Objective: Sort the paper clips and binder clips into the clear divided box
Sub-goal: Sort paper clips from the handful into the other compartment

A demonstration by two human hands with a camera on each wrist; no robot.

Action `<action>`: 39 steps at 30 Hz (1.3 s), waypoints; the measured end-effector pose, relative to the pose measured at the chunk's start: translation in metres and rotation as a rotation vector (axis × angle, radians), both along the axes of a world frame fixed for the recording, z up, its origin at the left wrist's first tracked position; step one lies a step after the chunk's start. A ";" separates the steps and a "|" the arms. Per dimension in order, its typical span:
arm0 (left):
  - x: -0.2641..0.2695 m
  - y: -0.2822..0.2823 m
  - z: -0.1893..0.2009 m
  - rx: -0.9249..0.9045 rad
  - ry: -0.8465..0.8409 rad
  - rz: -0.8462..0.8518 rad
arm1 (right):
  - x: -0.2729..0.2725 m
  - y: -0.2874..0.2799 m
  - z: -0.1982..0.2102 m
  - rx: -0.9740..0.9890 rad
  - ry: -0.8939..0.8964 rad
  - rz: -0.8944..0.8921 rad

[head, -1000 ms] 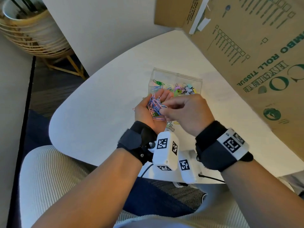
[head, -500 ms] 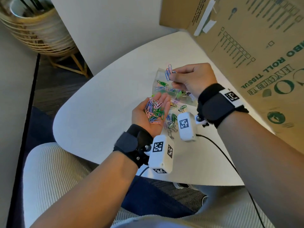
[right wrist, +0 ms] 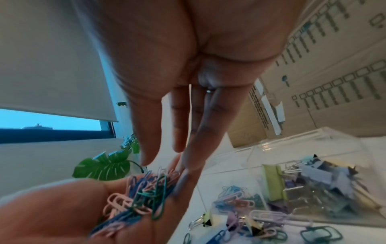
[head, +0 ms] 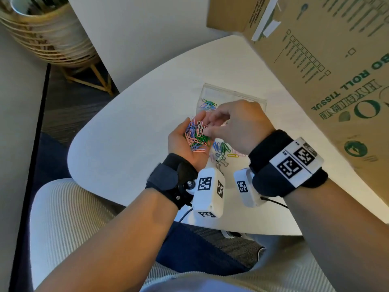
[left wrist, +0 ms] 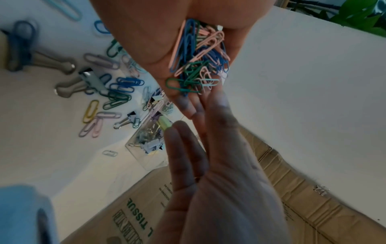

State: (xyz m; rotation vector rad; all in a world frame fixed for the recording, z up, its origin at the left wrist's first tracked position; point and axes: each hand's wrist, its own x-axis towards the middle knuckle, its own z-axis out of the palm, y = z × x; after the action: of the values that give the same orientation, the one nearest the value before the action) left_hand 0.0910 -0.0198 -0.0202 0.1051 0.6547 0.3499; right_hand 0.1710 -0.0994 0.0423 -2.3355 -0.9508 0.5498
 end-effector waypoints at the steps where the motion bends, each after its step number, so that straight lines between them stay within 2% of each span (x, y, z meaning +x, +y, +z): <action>1: -0.001 -0.001 0.001 -0.005 -0.010 -0.013 | -0.003 -0.001 0.000 -0.030 -0.025 0.015; 4: -0.002 -0.004 0.001 -0.011 -0.018 -0.056 | -0.012 -0.001 -0.001 -0.064 -0.031 0.069; 7: -0.002 -0.005 -0.003 0.007 0.013 -0.098 | -0.020 -0.001 -0.004 -0.117 -0.148 0.150; 11: 0.003 -0.003 -0.003 0.023 0.011 -0.072 | -0.019 -0.001 -0.010 -0.060 -0.163 0.080; 15: 0.008 0.000 0.002 0.053 0.015 -0.035 | -0.010 -0.005 -0.013 0.111 0.016 -0.098; 19: 0.008 0.005 -0.001 0.066 0.031 -0.044 | -0.001 -0.008 -0.006 0.338 0.382 -0.258; 21: 0.006 0.007 -0.003 0.037 0.020 -0.028 | 0.009 -0.006 -0.002 0.407 0.420 -0.315; 23: 0.003 0.008 -0.005 0.016 0.030 -0.010 | 0.023 -0.002 0.000 0.419 0.344 -0.360; 27: -0.002 0.009 -0.004 0.014 0.057 0.003 | 0.046 0.015 -0.003 0.381 0.105 -0.341; 31: -0.004 0.013 -0.005 0.028 0.071 0.016 | 0.052 0.026 -0.010 0.205 -0.071 -0.238; 34: -0.005 0.016 -0.006 0.034 0.062 0.027 | 0.048 0.024 -0.013 0.024 -0.097 -0.160; 39: -0.003 0.018 -0.009 0.027 0.024 0.048 | 0.019 0.016 0.000 0.134 -0.112 -0.095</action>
State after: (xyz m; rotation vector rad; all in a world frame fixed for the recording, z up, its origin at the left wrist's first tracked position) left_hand 0.0879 -0.0014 -0.0291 0.1197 0.6771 0.4044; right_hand 0.1904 -0.0836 0.0422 -2.2959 -0.8925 0.3110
